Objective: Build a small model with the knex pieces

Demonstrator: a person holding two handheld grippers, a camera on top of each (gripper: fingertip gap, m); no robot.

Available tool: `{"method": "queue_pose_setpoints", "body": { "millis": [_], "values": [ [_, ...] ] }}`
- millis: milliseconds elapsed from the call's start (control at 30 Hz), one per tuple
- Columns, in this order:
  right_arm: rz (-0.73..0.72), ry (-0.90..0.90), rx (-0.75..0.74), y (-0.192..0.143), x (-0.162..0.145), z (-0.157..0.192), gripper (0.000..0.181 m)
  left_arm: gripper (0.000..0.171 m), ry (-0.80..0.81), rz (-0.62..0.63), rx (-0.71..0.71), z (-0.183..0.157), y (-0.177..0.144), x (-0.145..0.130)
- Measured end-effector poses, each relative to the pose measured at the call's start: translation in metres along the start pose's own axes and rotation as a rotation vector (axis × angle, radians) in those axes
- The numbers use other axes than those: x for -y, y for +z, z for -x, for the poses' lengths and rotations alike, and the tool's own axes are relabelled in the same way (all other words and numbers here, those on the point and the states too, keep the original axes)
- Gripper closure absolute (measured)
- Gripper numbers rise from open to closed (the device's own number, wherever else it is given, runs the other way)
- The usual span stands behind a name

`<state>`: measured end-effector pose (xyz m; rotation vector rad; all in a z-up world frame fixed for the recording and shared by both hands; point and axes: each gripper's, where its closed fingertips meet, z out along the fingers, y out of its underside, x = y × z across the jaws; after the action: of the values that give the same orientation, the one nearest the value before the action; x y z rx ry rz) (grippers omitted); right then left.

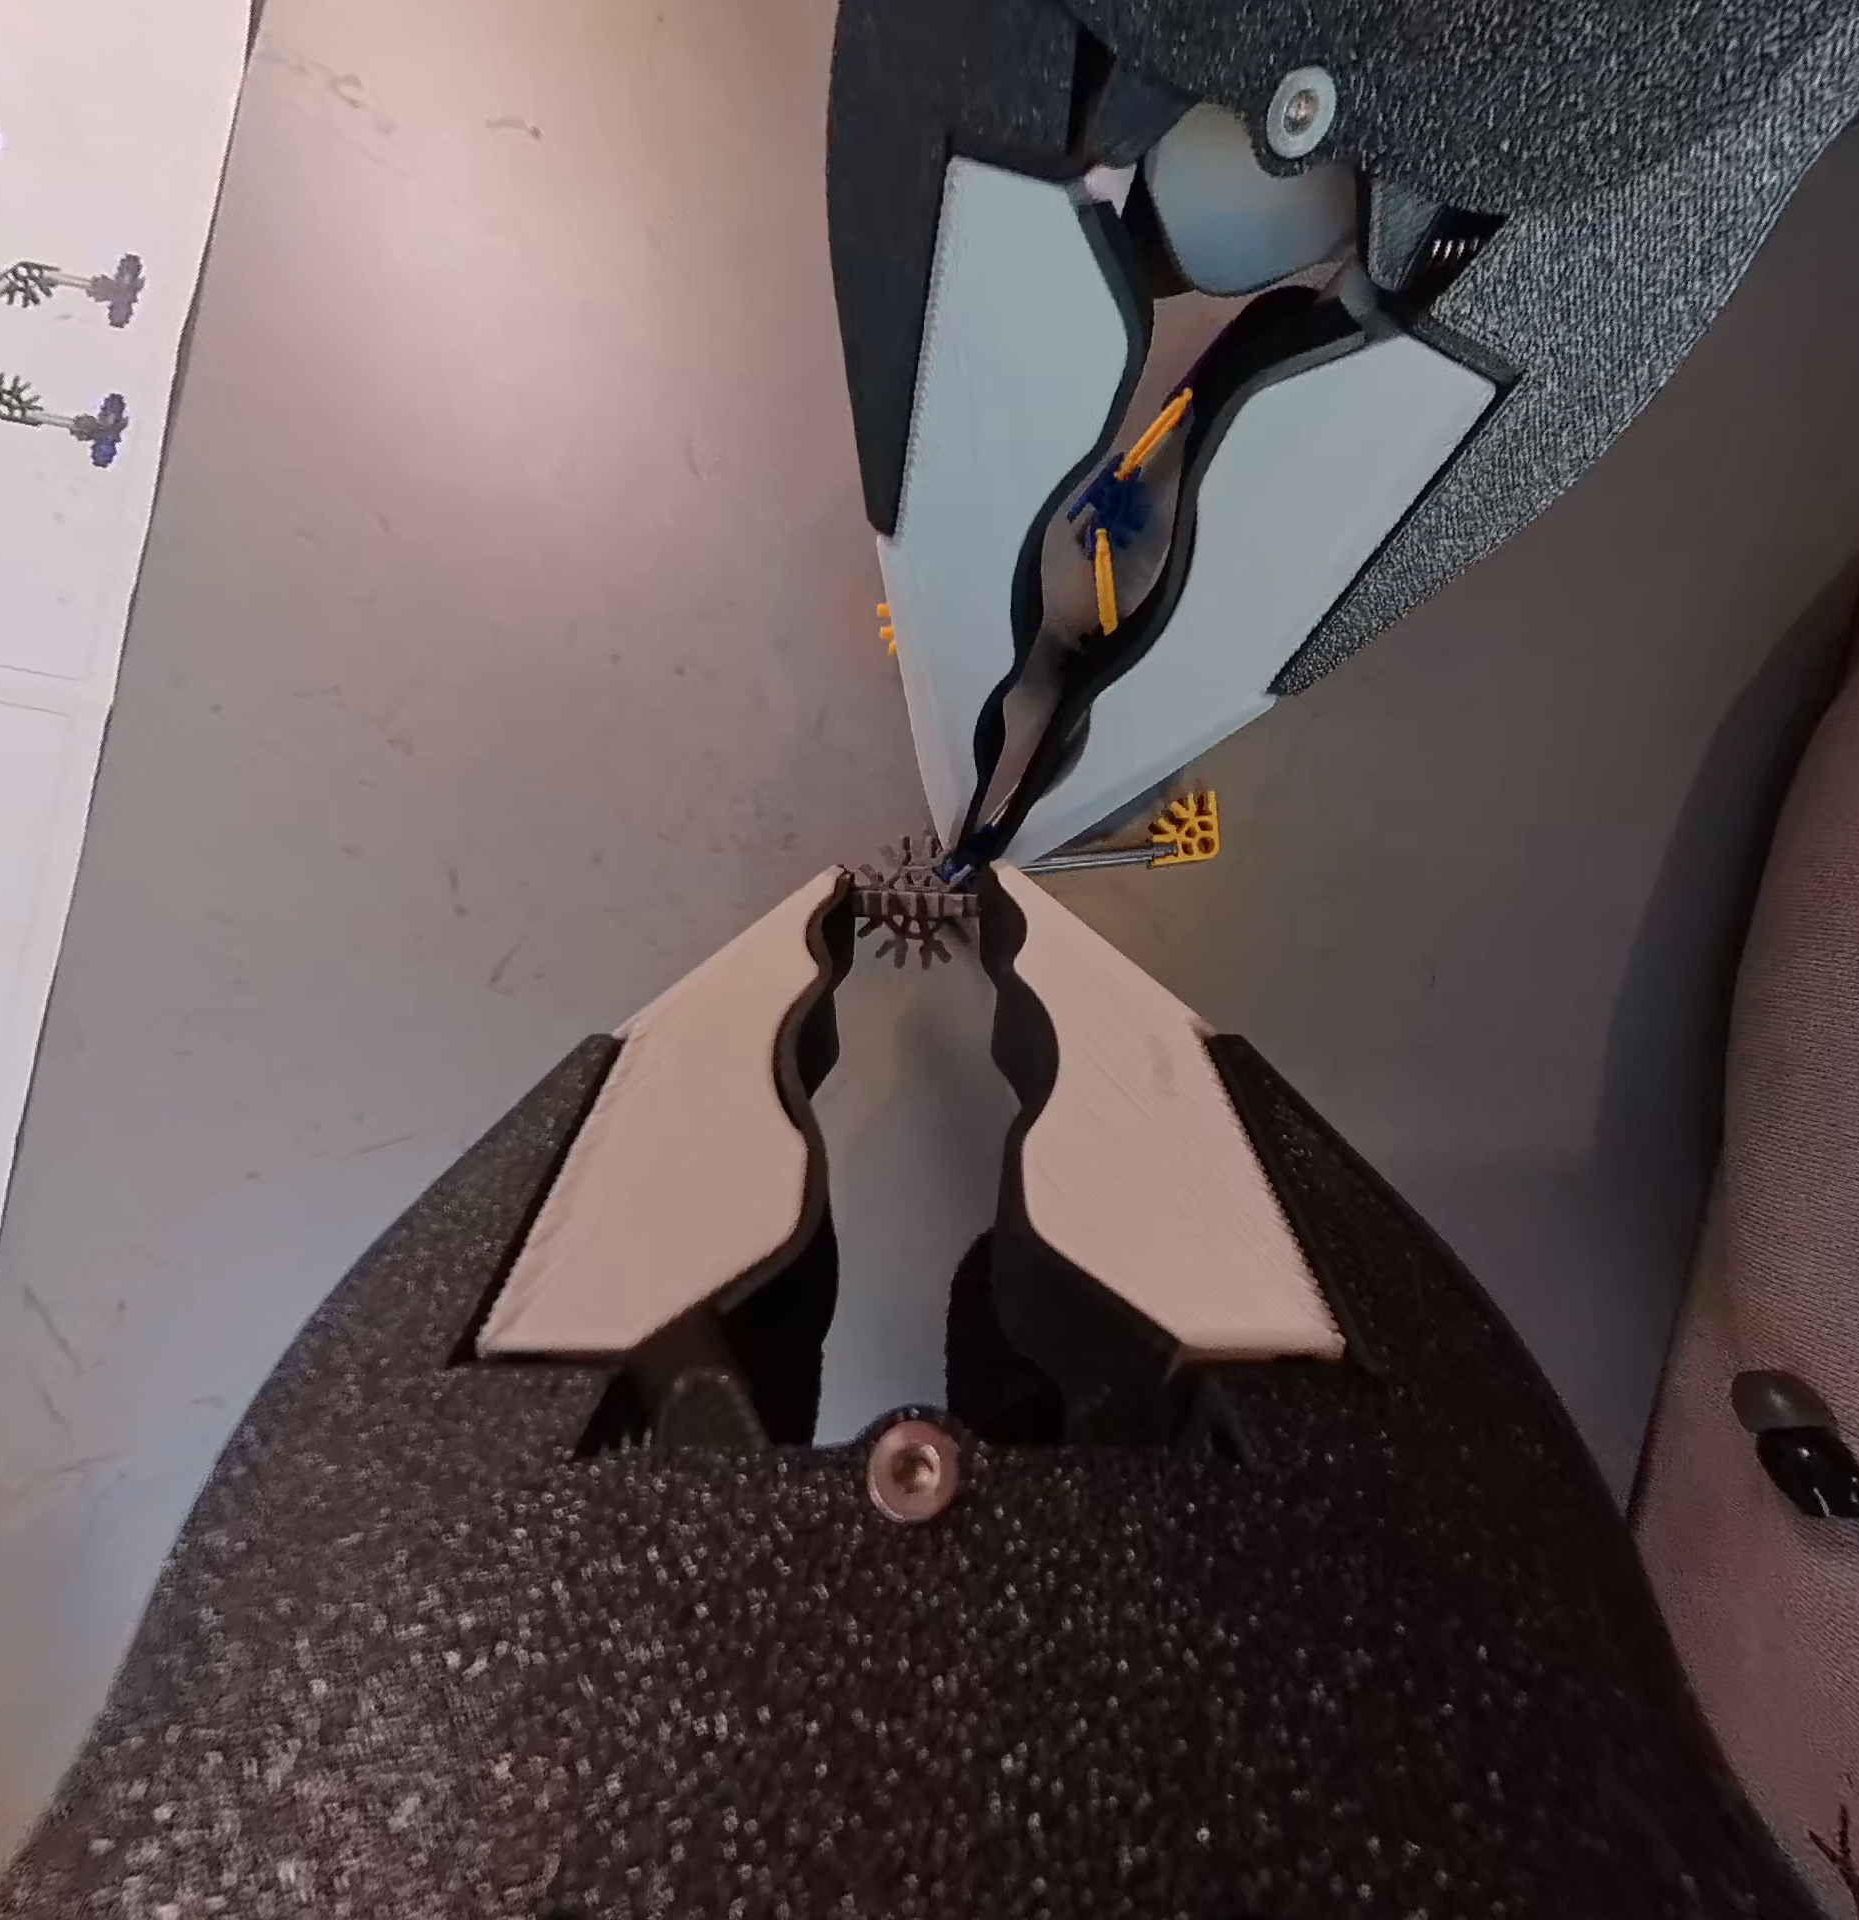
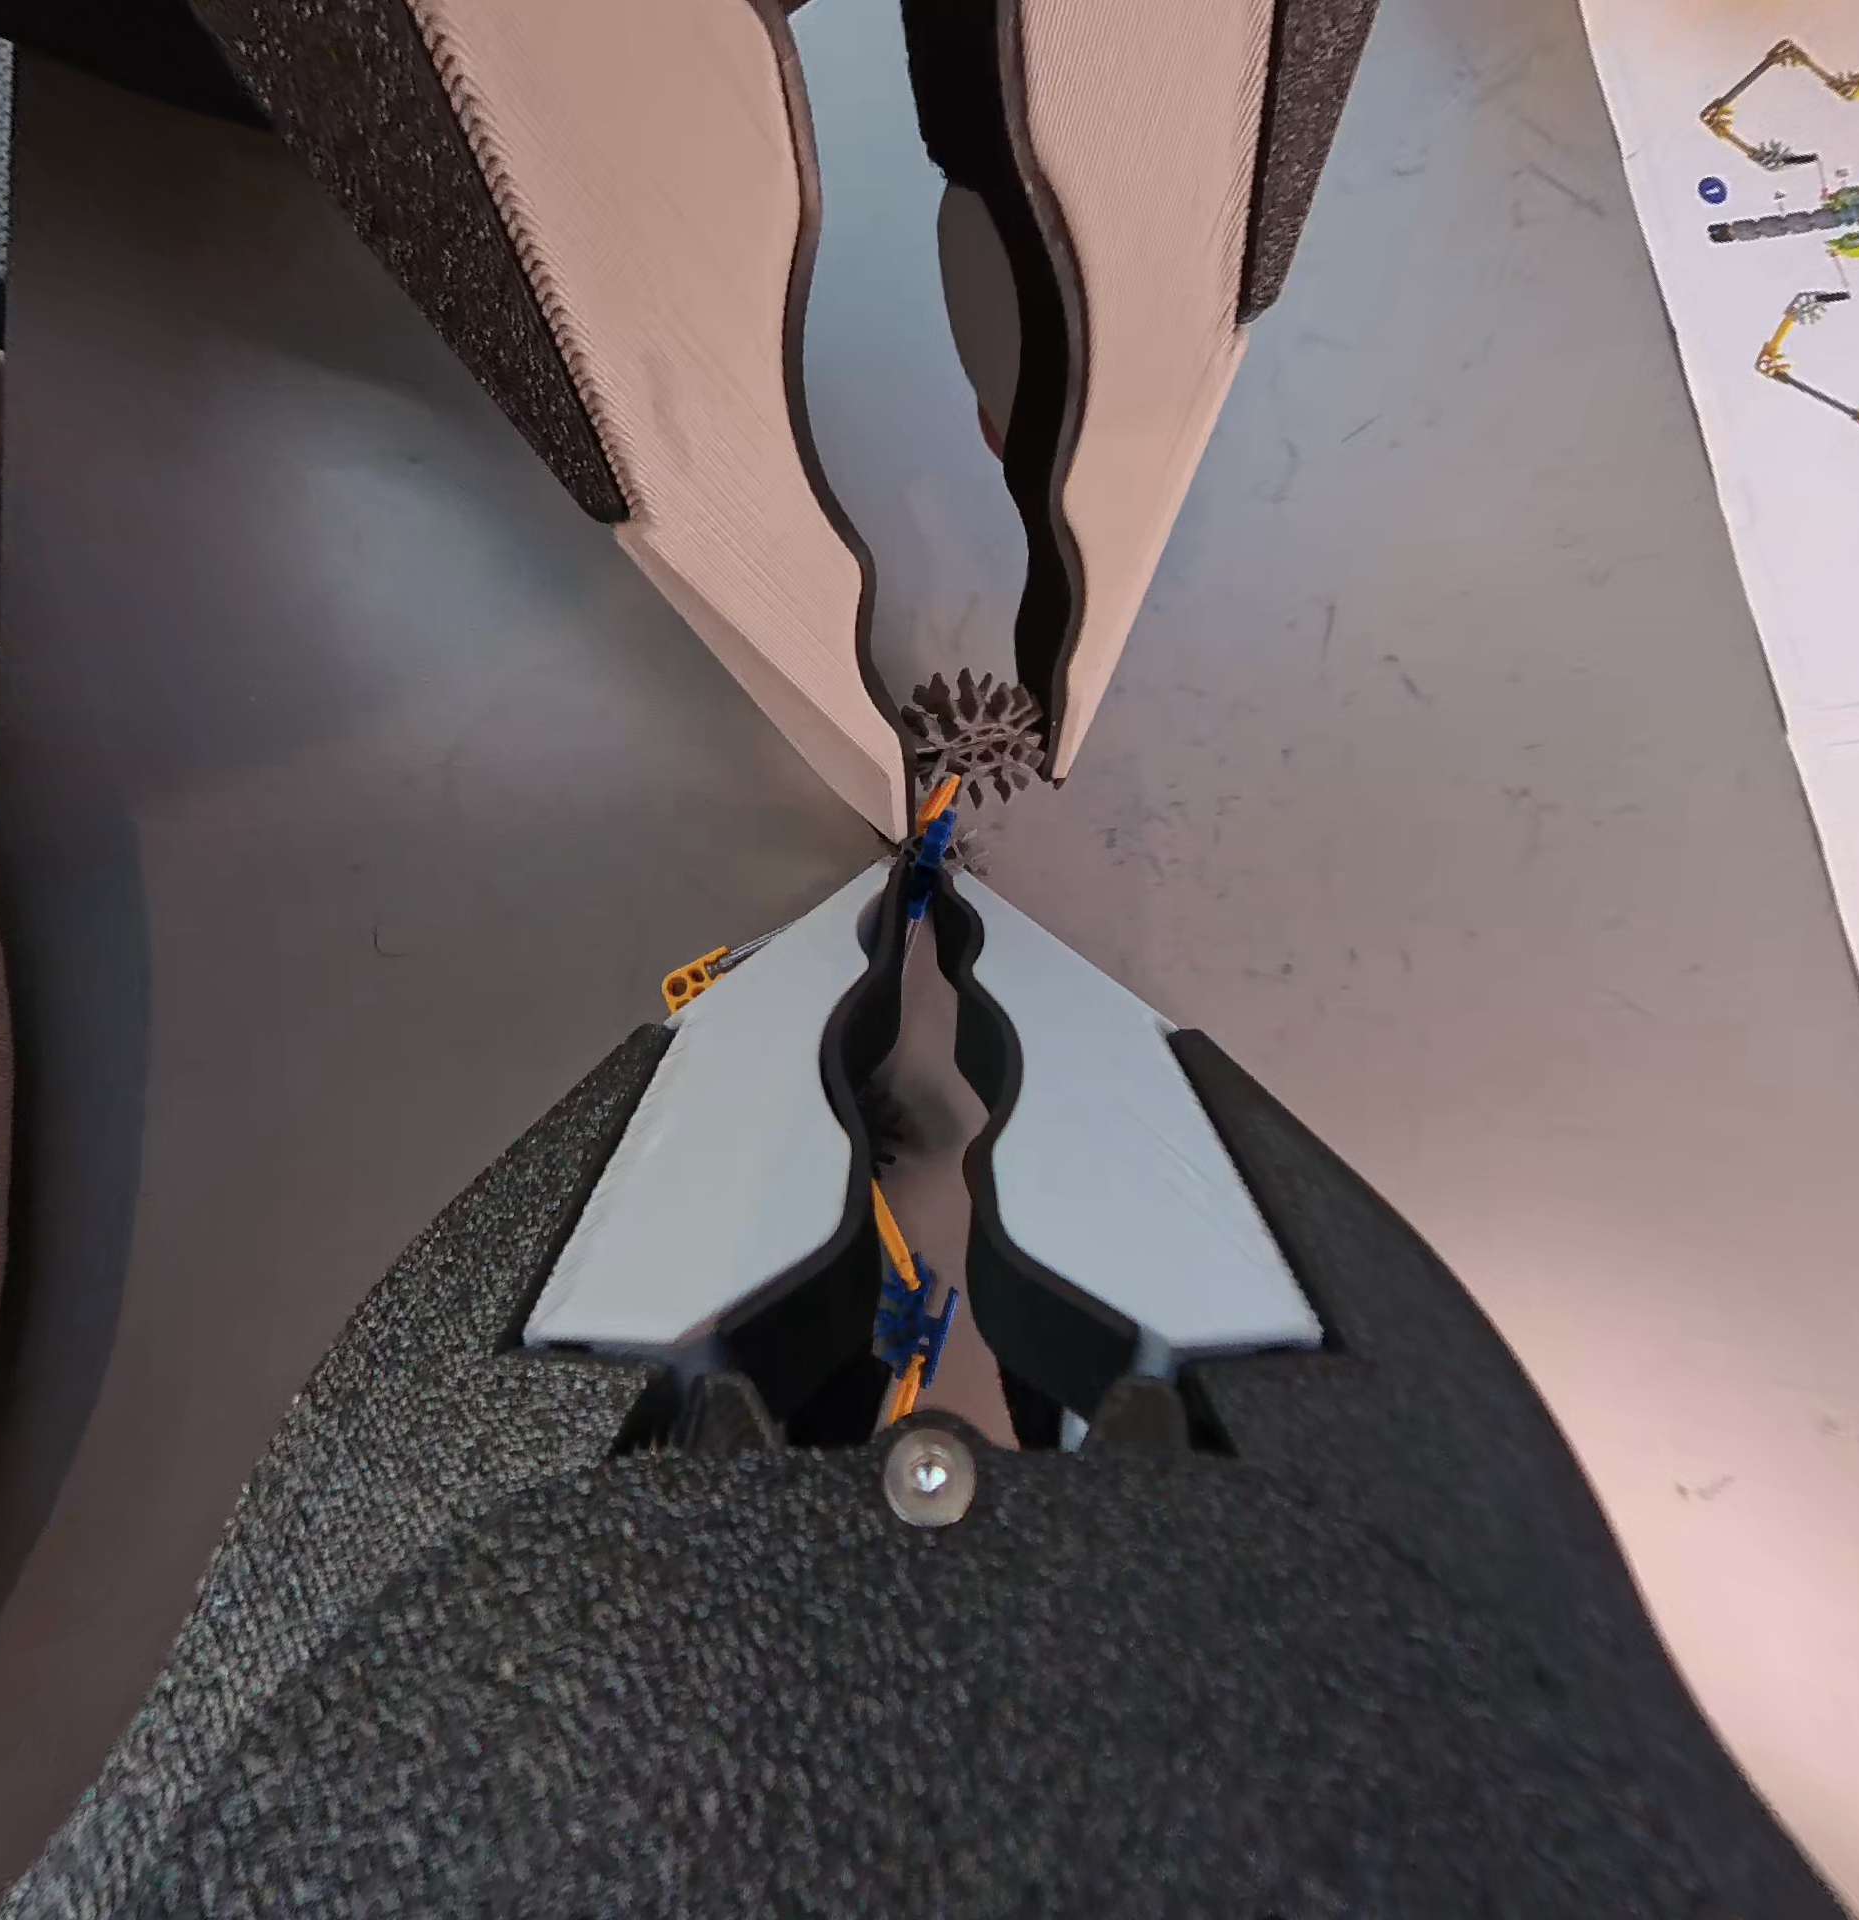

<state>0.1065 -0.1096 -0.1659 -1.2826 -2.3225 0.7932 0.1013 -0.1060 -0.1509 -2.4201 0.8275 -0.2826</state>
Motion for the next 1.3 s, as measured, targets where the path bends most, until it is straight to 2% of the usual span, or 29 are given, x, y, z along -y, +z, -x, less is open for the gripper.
{"method": "queue_pose_setpoints", "body": {
  "millis": [167,300,467,600,800,900,1167,1300],
  "values": [
    [0.005,-0.007,-0.004,0.0,-0.001,0.0,0.178,0.148,0.006,-0.044,-0.014,-0.001,-0.001,-0.001],
    [-0.004,-0.018,0.013,-0.001,-0.001,0.002,0.178,0.148,-0.053,-0.169,-0.047,0.001,-0.004,-0.002],
    [-0.015,-0.009,0.033,-0.002,-0.002,0.004,0.178,0.148,-0.033,-0.32,-0.067,-0.003,-0.009,-0.001],
    [-0.022,-0.006,0.053,-0.003,-0.003,0.005,0.178,0.148,-0.011,-0.37,-0.091,-0.01,-0.015,-0.002],
    [-0.017,-0.094,0.164,-0.007,-0.008,0.017,0.179,0.147,0.088,-0.386,-0.112,-0.026,-0.01,0.0],
    [-0.011,-0.125,0.202,-0.009,-0.009,0.02,0.179,0.147,0.162,-0.381,-0.056,-0.029,-0.005,-0.001],
    [-0.017,-0.139,0.21,-0.011,-0.011,0.022,0.178,0.147,0.272,-0.367,0.056,-0.03,-0.002,-0.004],
    [-0.021,-0.115,0.179,-0.015,-0.006,0.021,0.166,0.147,0.306,-0.356,0.114,-0.026,-0.002,-0.004]
  ]
}}
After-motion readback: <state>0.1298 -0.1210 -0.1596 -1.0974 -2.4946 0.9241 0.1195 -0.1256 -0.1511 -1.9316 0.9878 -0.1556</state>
